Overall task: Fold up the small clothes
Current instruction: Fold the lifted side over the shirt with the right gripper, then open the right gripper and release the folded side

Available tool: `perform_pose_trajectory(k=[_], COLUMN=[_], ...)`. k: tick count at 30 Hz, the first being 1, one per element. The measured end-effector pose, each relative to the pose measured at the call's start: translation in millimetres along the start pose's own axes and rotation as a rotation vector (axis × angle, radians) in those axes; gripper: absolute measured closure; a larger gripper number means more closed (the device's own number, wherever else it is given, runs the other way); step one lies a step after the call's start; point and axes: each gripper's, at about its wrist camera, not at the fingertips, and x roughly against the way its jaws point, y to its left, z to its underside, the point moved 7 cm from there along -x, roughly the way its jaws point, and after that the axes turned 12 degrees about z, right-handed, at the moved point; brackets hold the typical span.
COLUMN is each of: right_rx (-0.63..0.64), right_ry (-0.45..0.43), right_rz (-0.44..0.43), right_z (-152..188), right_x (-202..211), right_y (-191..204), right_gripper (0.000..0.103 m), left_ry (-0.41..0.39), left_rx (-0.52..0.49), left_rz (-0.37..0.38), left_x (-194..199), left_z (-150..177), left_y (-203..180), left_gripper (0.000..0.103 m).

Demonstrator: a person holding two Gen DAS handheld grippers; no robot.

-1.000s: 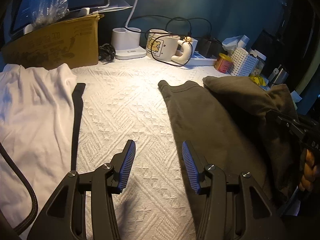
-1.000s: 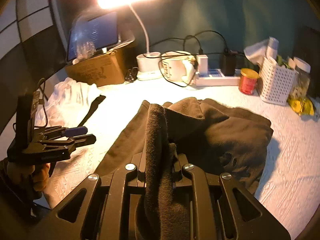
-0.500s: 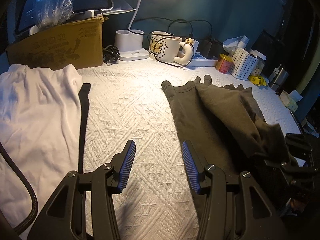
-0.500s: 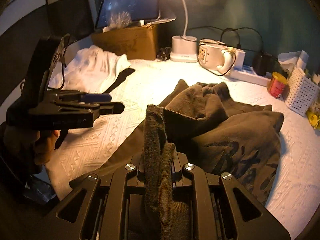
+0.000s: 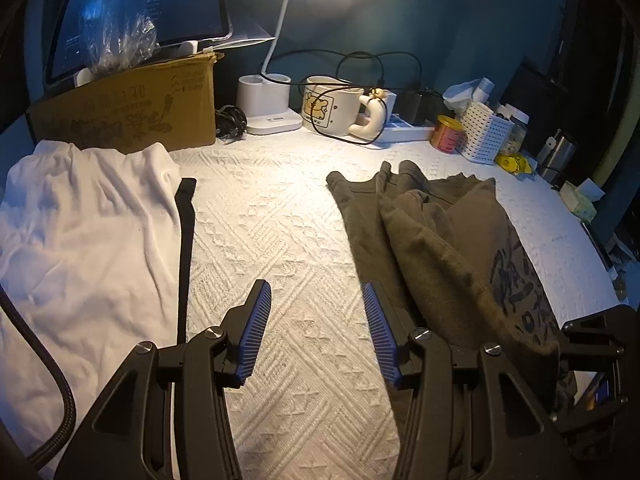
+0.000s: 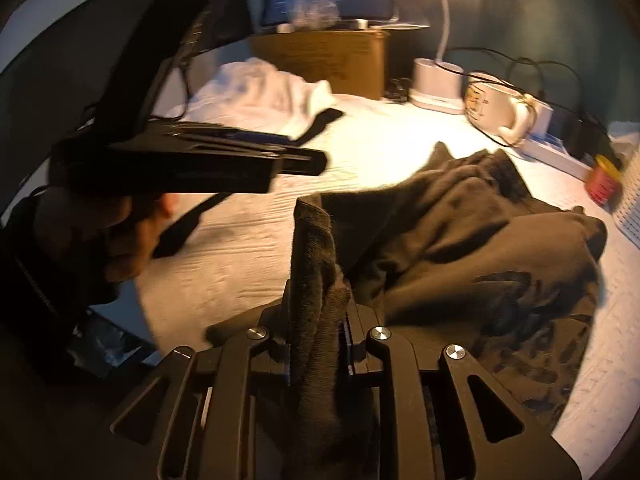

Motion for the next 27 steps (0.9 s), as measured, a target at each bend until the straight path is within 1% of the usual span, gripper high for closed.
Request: perform_pose_trajectory(k=[1, 3, 5, 7, 11, 15, 21, 27], right_rx=[0.004, 0.006, 0.016, 0.045, 0.062, 0.015, -0.093, -0.18], right_ry=[-0.002, -0.001, -0.005, -0.018, -0.04, -0.057, -0.063, -0.052], right_rz=[-0.002, -0.006, -0.028, -0.041, -0.041, -0.013, 0.073, 0.157], right_z=[1.5, 3.9, 7.1, 11.1, 15.6, 16.7, 21.4, 27.1], right_x=[2.3, 5.3, 10.7, 18.8, 31.1, 41.2, 47.9, 46.1], right_y=[3.0, 5.3, 10.5, 18.4, 23.6, 6.1, -46.5, -100.6], right_gripper=[0.083, 0.074, 0.055, 0.051, 0.051, 0.051, 0.051, 0.051], left_ry=[0.001, -0.001, -0.006, -0.012, -0.023, -0.01, 0.023, 0.042], left_rx=[-0.002, -0.008, -0.015, -0.023, -0.033, -0.054, -0.098, -0.178], left_rz=[0.001, -0.001, -0.006, -0.014, -0.031, -0.031, -0.002, 0.022], left_x=[0.8, 3.2, 6.3, 9.6, 14.3, 8.7, -14.4, -44.9], left_z=[0.4, 0.9, 0.6, -0.9, -4.9, -9.0, -20.4, -40.1], left_y=[-1.3, -4.2, -7.1, -8.7, -11.0, -17.7, -33.7, -47.0], left_gripper=[0.055, 0.055, 0.055, 0.055, 0.055, 0.055, 0.055, 0.055])
